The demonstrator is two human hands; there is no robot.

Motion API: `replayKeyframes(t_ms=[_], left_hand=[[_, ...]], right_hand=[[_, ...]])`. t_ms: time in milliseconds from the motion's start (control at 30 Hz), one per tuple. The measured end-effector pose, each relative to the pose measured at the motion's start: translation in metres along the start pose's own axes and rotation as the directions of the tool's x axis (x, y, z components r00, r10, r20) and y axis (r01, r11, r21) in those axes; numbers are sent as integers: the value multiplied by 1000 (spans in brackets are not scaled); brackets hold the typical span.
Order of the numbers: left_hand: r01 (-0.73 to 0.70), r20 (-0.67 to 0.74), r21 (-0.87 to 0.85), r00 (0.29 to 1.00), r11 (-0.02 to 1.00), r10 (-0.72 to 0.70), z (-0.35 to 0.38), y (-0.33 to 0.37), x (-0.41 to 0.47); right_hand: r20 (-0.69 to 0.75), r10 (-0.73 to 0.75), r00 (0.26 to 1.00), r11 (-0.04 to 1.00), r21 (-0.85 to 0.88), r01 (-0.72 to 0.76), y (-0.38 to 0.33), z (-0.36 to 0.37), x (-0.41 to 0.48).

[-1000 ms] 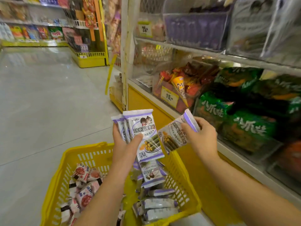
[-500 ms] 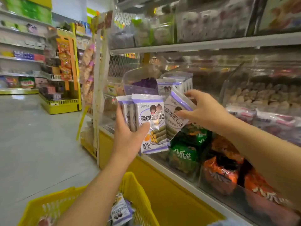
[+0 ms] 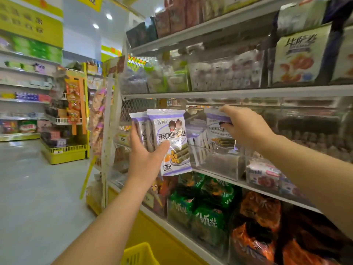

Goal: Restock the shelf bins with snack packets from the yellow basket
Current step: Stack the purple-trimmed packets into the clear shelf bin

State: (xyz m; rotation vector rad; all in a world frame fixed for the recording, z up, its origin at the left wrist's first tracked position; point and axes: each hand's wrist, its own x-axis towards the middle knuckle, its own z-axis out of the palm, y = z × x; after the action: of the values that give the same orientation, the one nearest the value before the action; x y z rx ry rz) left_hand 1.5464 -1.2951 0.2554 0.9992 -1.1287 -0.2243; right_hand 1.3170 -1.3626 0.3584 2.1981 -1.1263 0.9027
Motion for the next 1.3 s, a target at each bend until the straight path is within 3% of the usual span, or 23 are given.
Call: replayKeyframes(t_ms=[133, 300, 433, 500, 567, 633, 733, 867, 1000, 1067, 1200, 1300], left_hand=[[-24, -1, 26, 1000, 999, 24, 1, -4, 24], [-32, 22, 3, 999, 999, 32, 1, -13, 47], [-29, 41, -15, 999, 999, 30, 9, -15, 63], [-28, 66, -34, 997, 999, 30, 16, -14, 71], [-20, 100, -53, 995, 998, 25, 23, -10, 77], [-9, 152, -112, 988, 994, 26, 30, -4, 83], [36, 300, -258, 953, 965, 45, 44, 6, 89], [41, 490, -356, 859, 933, 149, 74, 20, 91], [-9, 593, -331, 776, 944, 216, 94, 33, 99], [-55, 633, -262, 744, 963, 215, 99, 37, 107], [-262, 574, -48, 782, 964, 241, 109, 39, 121], [-319, 542, 10, 798, 948, 263, 119, 31, 126]], right_hand=[[257, 47, 965, 981, -193, 4, 5, 37, 17], [600, 106, 793, 987, 34, -157, 9, 74, 38], [717, 97, 691, 970, 88, -228, 13, 76, 48], [763, 64, 643, 978, 79, -192, 14, 64, 50], [723, -23, 690, 977, 162, -138, 15, 48, 55], [585, -69, 808, 891, 401, -214, 15, 26, 61], [516, -93, 851, 531, 749, -396, 19, 0, 69], [523, -322, 789, 329, 843, -425, 29, -9, 69], [464, -321, 826, 236, 883, -405, 38, -15, 64], [410, -273, 870, 317, 892, -321, 44, -20, 62], [110, -105, 988, 725, 689, 1, 52, -24, 61], [35, -86, 996, 820, 570, 51, 51, -14, 60]])
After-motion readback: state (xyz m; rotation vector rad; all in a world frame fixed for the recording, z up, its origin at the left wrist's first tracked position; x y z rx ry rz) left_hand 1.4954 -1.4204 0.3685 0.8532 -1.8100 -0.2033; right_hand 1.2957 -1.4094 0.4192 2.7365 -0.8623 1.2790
